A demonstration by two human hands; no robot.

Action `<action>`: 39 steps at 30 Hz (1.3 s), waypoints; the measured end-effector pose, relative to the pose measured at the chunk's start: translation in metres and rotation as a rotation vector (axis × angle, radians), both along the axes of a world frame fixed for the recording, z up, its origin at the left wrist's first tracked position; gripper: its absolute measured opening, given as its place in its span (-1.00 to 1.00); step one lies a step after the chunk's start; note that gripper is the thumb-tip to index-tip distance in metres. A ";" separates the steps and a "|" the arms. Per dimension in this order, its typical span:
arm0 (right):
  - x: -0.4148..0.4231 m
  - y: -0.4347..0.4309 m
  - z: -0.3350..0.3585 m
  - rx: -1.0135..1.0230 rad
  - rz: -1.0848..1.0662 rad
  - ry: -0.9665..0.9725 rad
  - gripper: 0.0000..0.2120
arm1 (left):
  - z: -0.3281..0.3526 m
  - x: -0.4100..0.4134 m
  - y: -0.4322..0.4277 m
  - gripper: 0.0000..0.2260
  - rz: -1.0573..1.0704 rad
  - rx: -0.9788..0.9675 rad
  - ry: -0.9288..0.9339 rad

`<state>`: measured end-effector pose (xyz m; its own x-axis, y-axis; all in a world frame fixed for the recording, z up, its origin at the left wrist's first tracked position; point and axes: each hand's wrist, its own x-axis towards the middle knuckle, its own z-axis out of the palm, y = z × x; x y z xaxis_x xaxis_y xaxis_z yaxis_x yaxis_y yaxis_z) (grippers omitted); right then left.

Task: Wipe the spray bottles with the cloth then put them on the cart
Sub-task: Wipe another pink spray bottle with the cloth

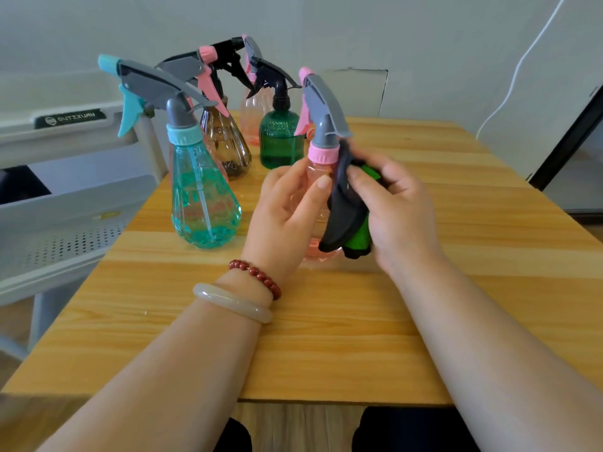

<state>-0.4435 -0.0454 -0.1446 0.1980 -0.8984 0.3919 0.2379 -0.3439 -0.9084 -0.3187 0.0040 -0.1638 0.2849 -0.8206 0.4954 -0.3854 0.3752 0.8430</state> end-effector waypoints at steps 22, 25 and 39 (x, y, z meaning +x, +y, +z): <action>0.004 0.002 0.000 -0.088 -0.027 -0.015 -0.78 | 0.001 -0.001 0.001 -0.75 0.034 -0.033 0.004; 0.000 -0.001 -0.005 -0.015 -0.085 0.167 -0.78 | 0.003 0.002 0.003 -0.82 0.039 -0.046 -0.020; -0.005 0.001 -0.001 0.022 -0.011 0.175 -0.76 | 0.003 -0.003 0.007 -0.76 -0.074 -0.051 0.079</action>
